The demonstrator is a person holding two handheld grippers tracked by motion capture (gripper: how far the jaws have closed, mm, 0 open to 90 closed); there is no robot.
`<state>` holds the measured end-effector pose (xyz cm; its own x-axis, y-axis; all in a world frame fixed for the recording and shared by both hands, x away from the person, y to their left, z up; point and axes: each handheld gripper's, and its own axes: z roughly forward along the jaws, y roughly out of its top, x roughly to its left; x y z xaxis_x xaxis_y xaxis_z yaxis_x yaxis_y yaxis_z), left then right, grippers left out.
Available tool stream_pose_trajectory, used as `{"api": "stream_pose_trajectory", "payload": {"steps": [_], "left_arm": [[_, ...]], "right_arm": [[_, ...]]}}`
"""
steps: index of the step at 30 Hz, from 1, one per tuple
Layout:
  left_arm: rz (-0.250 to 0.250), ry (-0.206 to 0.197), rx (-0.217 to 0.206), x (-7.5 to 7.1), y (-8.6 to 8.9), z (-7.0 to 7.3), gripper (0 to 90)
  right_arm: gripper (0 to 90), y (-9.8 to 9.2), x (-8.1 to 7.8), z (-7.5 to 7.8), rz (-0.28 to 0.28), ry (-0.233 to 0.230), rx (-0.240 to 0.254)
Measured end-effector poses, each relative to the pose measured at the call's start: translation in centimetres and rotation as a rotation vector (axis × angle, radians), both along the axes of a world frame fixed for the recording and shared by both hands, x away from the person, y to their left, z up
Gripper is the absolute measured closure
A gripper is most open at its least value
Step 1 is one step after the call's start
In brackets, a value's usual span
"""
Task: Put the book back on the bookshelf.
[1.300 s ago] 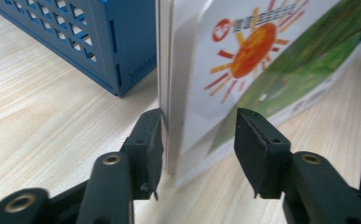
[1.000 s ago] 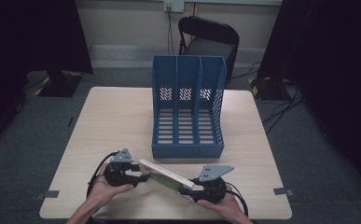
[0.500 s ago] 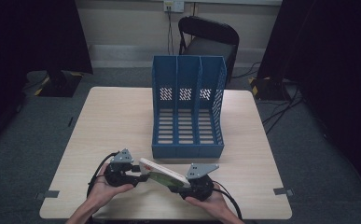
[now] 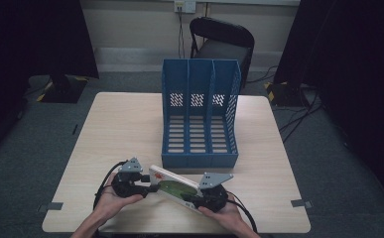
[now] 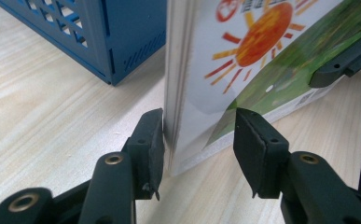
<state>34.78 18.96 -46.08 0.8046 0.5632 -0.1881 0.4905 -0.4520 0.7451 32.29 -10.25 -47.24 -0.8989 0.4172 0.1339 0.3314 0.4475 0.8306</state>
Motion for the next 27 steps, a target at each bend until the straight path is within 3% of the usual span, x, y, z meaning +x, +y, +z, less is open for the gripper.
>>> {"api": "stream_pose_trajectory", "payload": {"steps": [5,9,12,13,16,20,27], "left_arm": [[0.027,-0.019,-0.028,0.1,0.7,0.4,48.3],[0.058,-0.039,-0.023,0.4,1.6,0.5,43.9],[0.096,0.001,-0.01,1.1,2.2,0.0,33.6],[0.085,0.006,-0.013,1.4,2.4,-0.1,30.8],[0.1,0.0,-0.014,1.4,2.7,0.0,31.7],[0.163,0.006,-0.004,1.8,3.6,-0.2,29.5],[0.316,0.05,0.059,3.1,5.0,-1.4,19.5]], "right_arm": [[76.6,-0.2,-0.1,0.2,0.005,-0.009,-0.011],[76.6,-0.5,-0.1,0.5,0.0,-0.008,-0.007],[76.6,-0.6,-0.1,0.6,0.005,-0.007,-0.014],[76.6,-0.6,-0.1,0.5,0.004,-0.004,-0.014],[76.6,-0.7,0.1,0.5,0.002,0.0,-0.012],[76.6,-0.8,0.2,0.7,0.0,0.008,-0.01],[76.7,-1.0,-0.4,1.3,0.002,0.014,-0.023]]}}
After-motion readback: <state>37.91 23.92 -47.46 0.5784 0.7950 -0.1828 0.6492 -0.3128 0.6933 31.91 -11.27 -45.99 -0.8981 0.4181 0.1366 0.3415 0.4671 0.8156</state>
